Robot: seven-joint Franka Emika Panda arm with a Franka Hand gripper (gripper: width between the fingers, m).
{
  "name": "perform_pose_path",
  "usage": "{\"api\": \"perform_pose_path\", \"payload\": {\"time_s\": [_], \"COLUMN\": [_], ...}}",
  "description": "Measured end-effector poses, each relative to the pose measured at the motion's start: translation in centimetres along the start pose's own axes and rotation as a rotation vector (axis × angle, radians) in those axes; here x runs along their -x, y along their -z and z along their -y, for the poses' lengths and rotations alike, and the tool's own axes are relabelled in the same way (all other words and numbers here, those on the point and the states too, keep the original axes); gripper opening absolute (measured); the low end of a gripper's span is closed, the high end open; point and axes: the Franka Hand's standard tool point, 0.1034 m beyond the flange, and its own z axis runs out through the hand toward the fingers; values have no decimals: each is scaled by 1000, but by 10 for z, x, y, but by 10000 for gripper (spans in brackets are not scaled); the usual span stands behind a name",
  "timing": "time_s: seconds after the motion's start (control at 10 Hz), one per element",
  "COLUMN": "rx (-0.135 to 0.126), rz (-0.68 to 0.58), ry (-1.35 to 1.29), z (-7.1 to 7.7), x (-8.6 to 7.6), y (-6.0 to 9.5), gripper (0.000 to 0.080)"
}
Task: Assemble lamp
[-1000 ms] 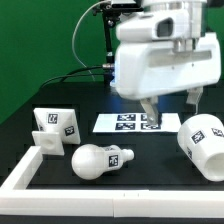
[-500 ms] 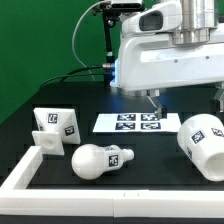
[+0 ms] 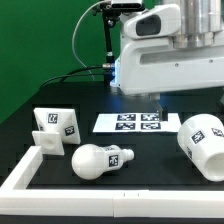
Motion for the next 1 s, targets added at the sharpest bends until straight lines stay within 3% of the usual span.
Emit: {"api": "perform_pose_path", "payload": {"time_s": [0.2,0.5,0.6,0.8,1.0], "rx": [-1,-2,-2,1,0], "rz": [8,45,109,340,470], "ry": [-10,-12,-28,-64,-62], "z": [2,1,-4,-3,-3], "x": [-7,-3,0,4,0], "y": [-3,-5,-8,-15,-18], "gripper": [700,700,700,700,700]}}
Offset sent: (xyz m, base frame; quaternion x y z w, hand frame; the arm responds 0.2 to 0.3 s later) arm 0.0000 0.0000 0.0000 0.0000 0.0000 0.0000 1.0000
